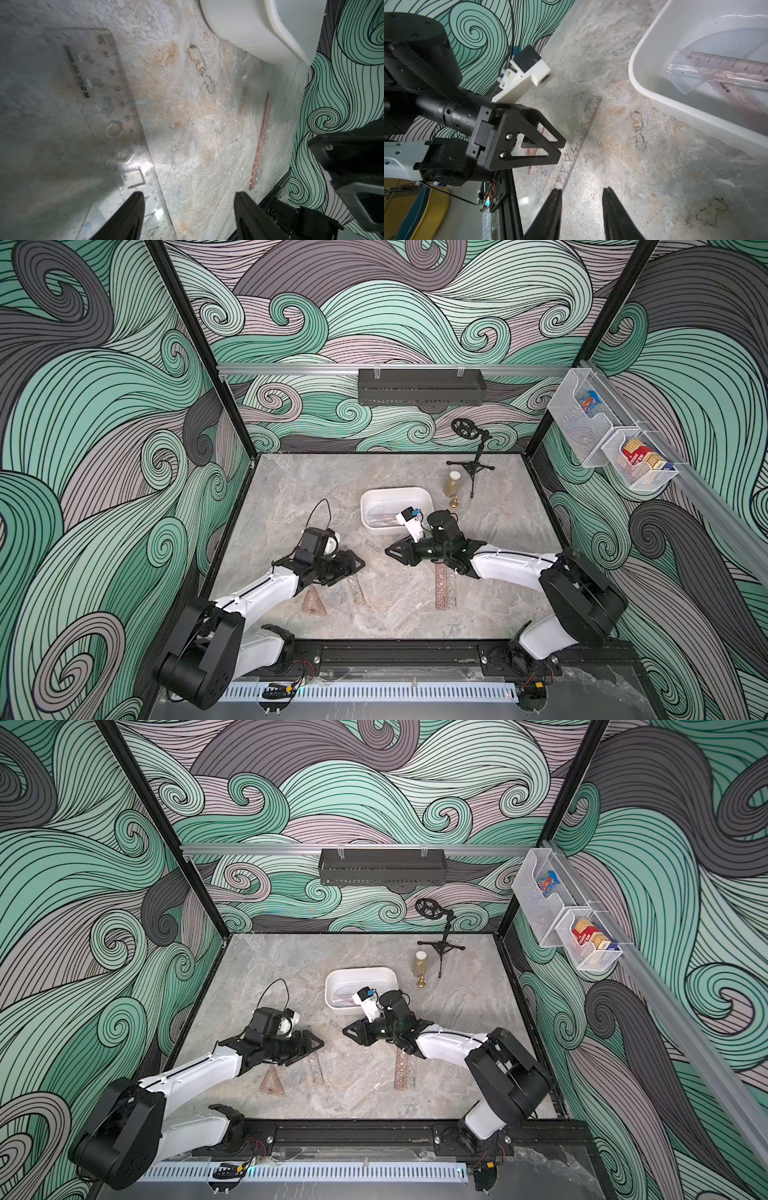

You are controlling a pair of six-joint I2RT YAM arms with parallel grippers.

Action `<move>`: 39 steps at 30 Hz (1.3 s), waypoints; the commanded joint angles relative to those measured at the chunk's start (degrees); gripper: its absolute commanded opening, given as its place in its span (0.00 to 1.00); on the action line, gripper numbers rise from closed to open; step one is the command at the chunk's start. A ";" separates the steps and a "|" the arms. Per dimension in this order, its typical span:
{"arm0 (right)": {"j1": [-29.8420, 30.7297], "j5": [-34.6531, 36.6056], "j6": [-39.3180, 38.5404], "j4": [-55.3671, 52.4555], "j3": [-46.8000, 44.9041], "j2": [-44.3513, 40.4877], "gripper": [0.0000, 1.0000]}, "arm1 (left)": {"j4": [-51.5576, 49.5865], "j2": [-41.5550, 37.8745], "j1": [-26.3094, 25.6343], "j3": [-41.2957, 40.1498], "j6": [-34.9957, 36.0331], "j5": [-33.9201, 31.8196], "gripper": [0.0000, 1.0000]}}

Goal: Put the scattered rulers into the storage box
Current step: Pick up the ruler from the center of the board.

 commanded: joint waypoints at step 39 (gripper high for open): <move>-1.23 -3.58 3.63 11.56 -6.30 5.17 0.34 | 5.70 6.88 -4.23 -1.03 -1.76 -4.16 0.59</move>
